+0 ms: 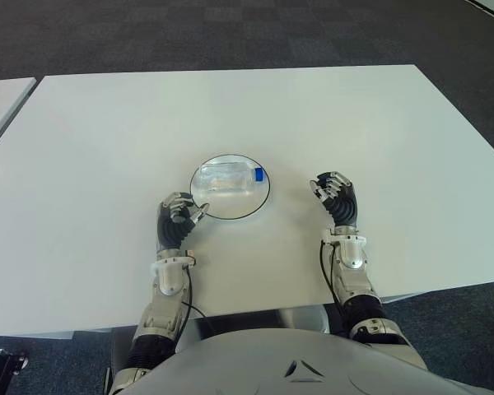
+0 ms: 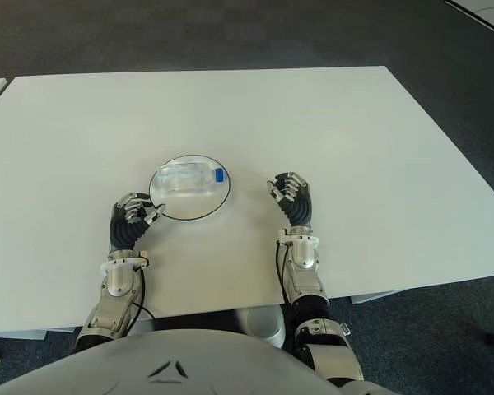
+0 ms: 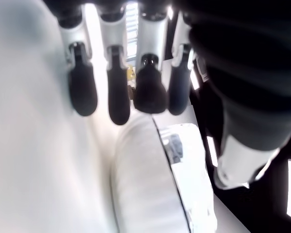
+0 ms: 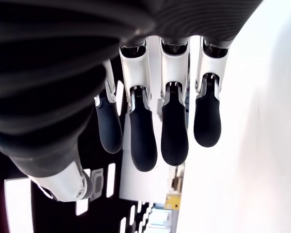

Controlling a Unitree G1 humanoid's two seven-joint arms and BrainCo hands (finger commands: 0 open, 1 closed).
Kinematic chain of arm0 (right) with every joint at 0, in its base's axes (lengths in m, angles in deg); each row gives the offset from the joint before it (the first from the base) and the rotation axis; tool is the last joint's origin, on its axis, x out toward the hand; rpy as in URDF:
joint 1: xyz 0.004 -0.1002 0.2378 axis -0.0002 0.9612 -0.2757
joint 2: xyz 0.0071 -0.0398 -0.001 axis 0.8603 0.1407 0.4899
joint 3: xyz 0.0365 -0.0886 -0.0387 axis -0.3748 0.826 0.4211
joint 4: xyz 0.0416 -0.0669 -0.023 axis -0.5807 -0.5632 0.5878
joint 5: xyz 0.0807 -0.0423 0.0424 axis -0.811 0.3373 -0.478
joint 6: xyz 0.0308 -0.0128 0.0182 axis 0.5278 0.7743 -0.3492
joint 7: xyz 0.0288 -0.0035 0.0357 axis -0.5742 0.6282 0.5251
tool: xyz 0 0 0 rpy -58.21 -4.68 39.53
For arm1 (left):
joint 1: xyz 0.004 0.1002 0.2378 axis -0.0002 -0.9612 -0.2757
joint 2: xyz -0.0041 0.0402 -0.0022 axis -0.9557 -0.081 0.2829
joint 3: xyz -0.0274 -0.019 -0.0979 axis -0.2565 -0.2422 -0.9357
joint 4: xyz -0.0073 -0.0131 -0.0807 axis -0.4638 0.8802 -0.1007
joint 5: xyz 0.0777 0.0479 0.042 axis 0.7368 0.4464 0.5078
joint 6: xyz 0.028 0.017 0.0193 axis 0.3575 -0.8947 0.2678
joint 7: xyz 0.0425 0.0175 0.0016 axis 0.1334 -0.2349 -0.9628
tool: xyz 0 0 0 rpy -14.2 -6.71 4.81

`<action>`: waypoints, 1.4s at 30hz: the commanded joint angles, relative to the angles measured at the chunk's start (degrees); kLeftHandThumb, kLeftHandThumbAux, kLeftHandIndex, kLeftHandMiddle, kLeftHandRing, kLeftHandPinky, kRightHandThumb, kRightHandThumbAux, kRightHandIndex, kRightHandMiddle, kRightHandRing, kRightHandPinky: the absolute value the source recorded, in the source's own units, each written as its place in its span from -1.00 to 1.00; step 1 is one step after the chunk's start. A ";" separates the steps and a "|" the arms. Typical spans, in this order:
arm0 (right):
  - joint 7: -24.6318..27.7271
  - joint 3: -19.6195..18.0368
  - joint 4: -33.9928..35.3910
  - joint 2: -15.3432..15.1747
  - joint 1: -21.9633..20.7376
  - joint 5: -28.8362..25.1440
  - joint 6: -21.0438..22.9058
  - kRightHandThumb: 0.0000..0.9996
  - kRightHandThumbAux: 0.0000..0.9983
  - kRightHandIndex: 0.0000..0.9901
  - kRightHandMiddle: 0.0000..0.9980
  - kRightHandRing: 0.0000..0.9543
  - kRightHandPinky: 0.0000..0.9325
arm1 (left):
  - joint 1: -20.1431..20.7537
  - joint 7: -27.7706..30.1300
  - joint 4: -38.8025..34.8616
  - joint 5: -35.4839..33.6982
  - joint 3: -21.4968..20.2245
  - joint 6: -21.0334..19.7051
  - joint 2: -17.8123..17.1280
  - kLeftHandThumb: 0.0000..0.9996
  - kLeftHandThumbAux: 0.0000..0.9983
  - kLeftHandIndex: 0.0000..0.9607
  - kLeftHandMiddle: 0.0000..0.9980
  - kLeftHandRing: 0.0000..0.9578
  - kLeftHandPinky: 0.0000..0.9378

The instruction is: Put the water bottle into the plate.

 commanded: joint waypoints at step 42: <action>0.58 5.59 14.54 0.25 5.01 4.58 13.86 0.42 0.46 -0.13 0.19 0.25 0.14 | -5.87 4.79 0.12 -4.27 -3.62 2.59 -0.19 0.41 0.44 -0.09 0.56 0.64 0.68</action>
